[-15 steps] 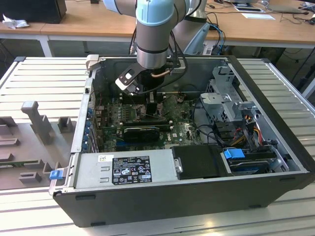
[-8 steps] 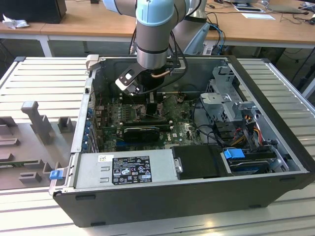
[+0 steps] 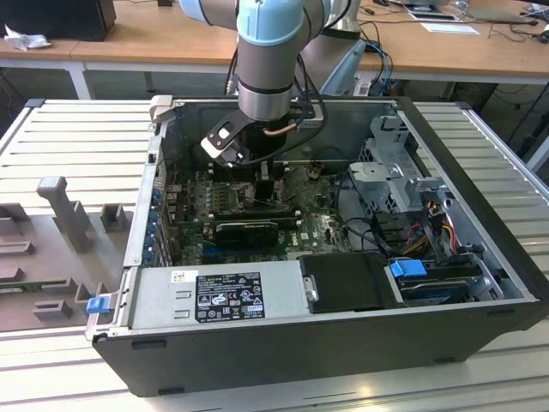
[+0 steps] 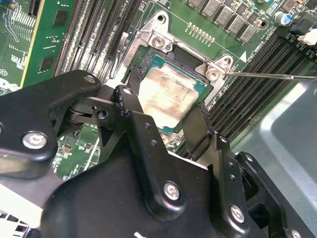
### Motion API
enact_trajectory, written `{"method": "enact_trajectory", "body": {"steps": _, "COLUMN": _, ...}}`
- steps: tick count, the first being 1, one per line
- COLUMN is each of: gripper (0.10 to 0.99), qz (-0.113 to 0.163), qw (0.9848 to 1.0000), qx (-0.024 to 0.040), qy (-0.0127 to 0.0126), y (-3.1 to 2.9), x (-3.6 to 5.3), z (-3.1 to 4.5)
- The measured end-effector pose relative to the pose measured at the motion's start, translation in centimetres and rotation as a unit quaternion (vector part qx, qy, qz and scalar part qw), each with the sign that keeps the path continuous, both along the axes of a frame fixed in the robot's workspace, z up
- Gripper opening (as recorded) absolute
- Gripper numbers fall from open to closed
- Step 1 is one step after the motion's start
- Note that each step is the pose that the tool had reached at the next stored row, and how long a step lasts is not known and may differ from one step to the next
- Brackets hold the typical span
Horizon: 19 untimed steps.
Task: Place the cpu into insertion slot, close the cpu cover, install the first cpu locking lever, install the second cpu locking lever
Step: 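Place the cpu into insertion slot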
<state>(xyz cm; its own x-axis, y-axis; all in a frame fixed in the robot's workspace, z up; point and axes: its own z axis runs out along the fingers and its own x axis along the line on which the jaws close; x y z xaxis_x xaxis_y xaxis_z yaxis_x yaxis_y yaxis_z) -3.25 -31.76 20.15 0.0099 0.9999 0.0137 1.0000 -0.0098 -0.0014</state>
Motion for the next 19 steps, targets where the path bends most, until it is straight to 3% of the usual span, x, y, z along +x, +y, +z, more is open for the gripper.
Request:
{"method": "enact_trajectory", "body": {"steps": 2, "gripper": 0.604, "qz": 0.0, "qw": 1.0, "qx": -0.0064, "qy": 0.0, "y": 0.0, "x": 0.0, "z": 0.0}}
{"method": "enact_trajectory", "body": {"steps": 4, "gripper": 0.604, "qz": 0.0, "qw": 1.0, "qx": -0.0077, "qy": 0.0001, "y": 0.0, "x": 0.0, "z": 0.04}}
{"method": "enact_trajectory", "body": {"steps": 6, "gripper": 0.604, "qz": 0.0, "qw": 1.0, "qx": -0.0075, "qy": 0.0, "y": 0.0, "x": 0.0, "z": 1.06}}
{"method": "enact_trajectory", "body": {"steps": 8, "gripper": 0.459, "qz": 0.0, "qw": 1.0, "qx": -0.0074, "qy": 0.0001, "y": 0.0, "x": 0.0, "z": 1.43}}
{"method": "enact_trajectory", "body": {"steps": 9, "gripper": 0.341, "qz": 0.0, "qw": 1.0, "qx": -0.0074, "qy": 0.0001, "y": 0.0, "x": 0.0, "z": 1.44}}
{"method": "enact_trajectory", "body": {"steps": 10, "gripper": 0.341, "qz": 0.0, "qw": 1.0, "qx": -0.0075, "qy": 0.0002, "y": 0.0, "x": 0.0, "z": 1.46}}
{"method": "enact_trajectory", "body": {"steps": 11, "gripper": 0.22, "qz": 0.0, "qw": 1.0, "qx": -0.0075, "qy": 0.0001, "y": 0.0, "x": 0.0, "z": 1.47}}
{"method": "enact_trajectory", "body": {"steps": 12, "gripper": 0.22, "qz": 0.0, "qw": 1.0, "qx": -0.0075, "qy": 0.0001, "y": 0.0, "x": 0.0, "z": 1.48}}
{"method": "enact_trajectory", "body": {"steps": 14, "gripper": 0.106, "qz": 0.0, "qw": 1.0, "qx": -0.0076, "qy": 0.0002, "y": 0.0, "x": 0.0, "z": 1.54}}
{"method": "enact_trajectory", "body": {"steps": 19, "gripper": 0.106, "qz": 0.0, "qw": 1.0, "qx": -0.0076, "qy": 0.0002, "y": 0.0, "x": 0.0, "z": 1.67}}
